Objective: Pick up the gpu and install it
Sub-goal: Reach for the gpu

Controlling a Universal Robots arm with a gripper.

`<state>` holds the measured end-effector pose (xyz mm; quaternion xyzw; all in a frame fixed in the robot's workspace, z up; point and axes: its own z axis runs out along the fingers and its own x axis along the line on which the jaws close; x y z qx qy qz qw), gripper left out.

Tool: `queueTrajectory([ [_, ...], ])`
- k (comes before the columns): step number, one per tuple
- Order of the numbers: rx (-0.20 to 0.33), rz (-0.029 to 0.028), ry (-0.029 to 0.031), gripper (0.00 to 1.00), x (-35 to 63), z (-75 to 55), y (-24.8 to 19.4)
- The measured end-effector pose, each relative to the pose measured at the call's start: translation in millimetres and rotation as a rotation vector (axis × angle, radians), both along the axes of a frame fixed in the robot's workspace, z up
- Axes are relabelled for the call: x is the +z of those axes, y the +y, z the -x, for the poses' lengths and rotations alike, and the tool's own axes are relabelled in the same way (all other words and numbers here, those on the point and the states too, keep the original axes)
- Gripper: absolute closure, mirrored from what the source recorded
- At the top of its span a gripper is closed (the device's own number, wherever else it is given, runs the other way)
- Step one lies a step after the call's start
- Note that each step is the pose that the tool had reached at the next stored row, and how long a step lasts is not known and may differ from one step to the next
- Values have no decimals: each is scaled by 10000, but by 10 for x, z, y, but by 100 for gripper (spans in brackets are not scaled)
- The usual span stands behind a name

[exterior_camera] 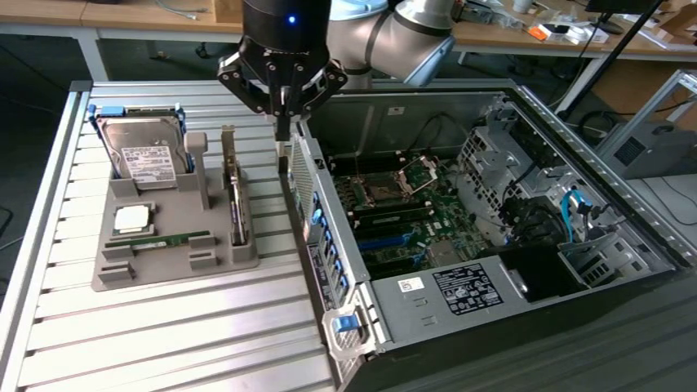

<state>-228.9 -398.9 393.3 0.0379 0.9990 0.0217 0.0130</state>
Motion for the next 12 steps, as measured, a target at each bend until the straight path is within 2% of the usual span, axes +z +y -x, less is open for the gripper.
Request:
queueTrajectory([
  [12,0,0,0,89,0,65,0],
])
